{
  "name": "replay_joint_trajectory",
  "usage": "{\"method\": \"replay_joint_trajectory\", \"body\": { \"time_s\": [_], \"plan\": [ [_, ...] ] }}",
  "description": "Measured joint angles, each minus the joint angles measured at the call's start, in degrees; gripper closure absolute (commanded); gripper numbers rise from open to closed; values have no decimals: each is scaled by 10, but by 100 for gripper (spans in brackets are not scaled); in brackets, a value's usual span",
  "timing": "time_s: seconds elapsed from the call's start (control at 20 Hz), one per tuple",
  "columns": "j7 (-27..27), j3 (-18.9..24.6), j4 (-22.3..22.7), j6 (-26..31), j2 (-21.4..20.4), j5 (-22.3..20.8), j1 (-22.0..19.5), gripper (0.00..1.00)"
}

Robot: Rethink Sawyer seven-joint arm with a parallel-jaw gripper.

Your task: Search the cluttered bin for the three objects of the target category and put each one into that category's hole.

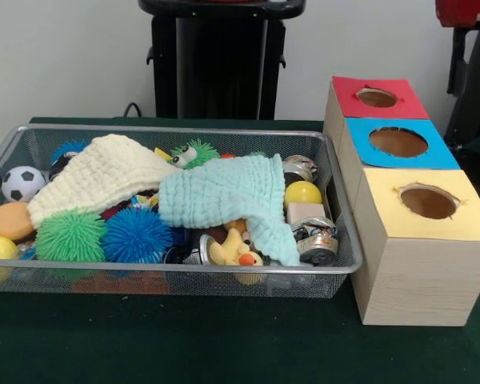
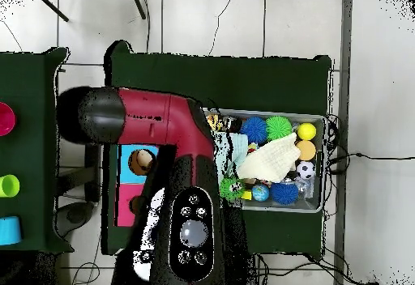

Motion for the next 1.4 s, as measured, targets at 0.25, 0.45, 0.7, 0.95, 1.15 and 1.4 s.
{"method": "replay_joint_trajectory", "body": {
  "time_s": [0.25, 0.45, 0.7, 0.95, 1.15, 1.4],
  "plan": [
    [0, 2, -64, 10, 38, -7, -26, 0],
    [0, 2, -122, 25, 76, -10, -43, 0],
    [0, 4, -190, 55, 123, -12, -58, 0],
    [0, 6, -241, 82, 156, -14, -65, 0],
    [0, 12, -269, 92, 174, -16, -72, 0],
    [0, 27, -281, 93, 180, -18, -81, 0]
  ]
}}
